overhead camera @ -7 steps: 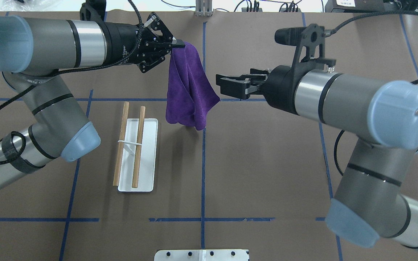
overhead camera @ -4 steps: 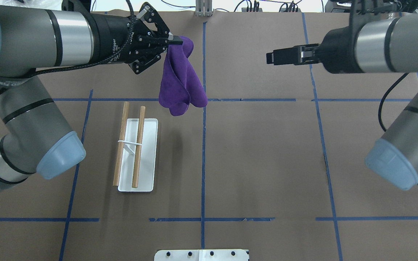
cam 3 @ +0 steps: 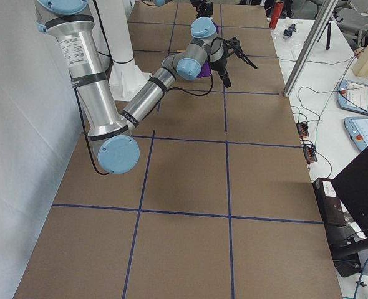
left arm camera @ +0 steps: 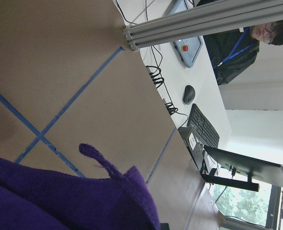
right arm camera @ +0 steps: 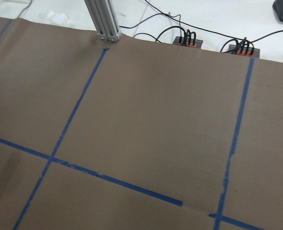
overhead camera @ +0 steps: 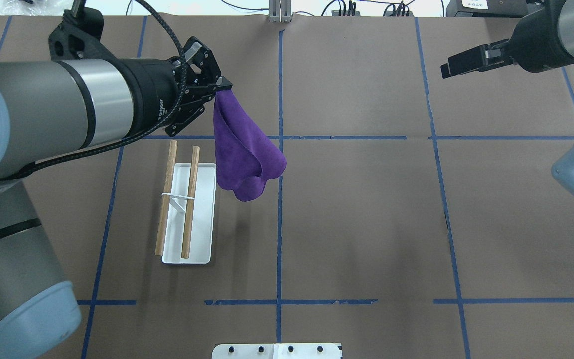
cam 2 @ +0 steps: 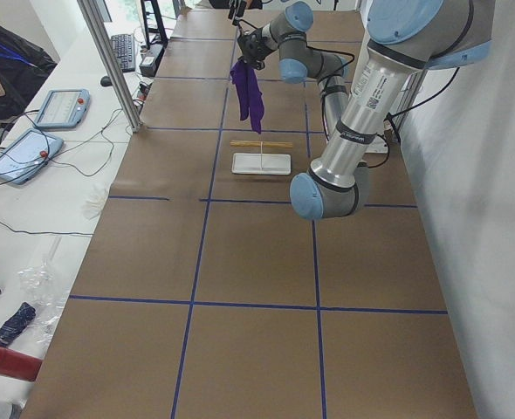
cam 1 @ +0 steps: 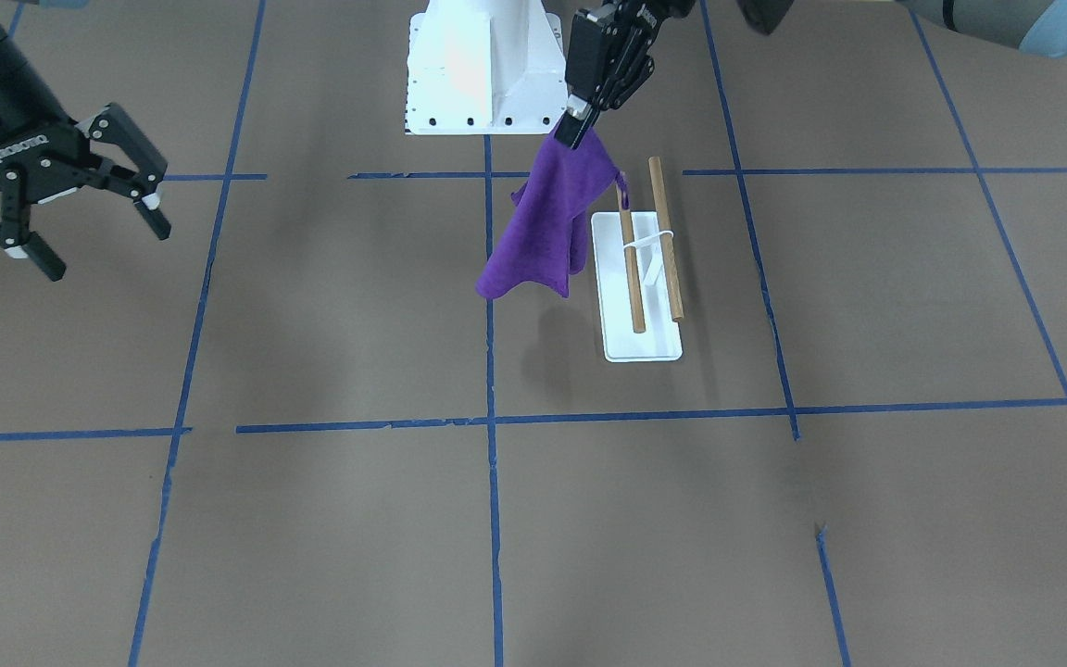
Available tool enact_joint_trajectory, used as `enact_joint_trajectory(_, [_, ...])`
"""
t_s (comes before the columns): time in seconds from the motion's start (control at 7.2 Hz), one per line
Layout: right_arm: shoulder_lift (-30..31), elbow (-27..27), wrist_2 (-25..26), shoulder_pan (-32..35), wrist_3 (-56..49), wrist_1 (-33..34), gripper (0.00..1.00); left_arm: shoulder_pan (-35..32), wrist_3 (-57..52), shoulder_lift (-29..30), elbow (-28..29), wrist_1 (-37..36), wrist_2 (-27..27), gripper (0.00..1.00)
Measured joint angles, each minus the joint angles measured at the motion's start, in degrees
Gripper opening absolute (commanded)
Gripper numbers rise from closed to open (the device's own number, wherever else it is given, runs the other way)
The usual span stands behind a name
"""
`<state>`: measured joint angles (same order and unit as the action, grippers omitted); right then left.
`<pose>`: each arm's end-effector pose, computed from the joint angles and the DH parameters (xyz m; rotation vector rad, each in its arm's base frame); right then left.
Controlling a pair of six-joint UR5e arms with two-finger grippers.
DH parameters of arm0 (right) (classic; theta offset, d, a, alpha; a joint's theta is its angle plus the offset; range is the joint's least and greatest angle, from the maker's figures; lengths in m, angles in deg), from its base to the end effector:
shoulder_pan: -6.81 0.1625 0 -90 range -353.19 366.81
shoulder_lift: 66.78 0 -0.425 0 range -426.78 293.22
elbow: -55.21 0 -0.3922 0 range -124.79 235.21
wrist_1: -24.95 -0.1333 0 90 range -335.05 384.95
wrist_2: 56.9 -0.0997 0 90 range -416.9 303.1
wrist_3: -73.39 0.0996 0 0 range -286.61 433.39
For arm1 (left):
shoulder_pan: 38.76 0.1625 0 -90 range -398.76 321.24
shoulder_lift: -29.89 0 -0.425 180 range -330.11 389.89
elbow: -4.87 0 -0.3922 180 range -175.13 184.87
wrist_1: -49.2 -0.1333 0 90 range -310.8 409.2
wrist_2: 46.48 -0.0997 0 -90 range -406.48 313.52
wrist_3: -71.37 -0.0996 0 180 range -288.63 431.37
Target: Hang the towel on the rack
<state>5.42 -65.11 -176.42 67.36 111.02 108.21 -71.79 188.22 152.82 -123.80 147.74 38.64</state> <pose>-0.1823 -0.4942 0.2435 0.5162 -0.9107 -0.1170 0.3165 -0.3749 0.0658 0.1527 1.4556 -0.9213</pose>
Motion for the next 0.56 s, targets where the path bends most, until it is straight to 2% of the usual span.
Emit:
enact_joint_trajectory(0.28, [0.5,0.6,-0.1,1.7,-7.1,6.7,1.0,5.2,-2.3,-2.2,-3.6,-9.6,-7.3,0.0])
enact_joint_trajectory(0.56, [1.2,0.9,-0.4,2.5,-9.9,9.5,1.0,9.5,-3.9,-6.7,-4.1,-14.9,-13.2,0.0])
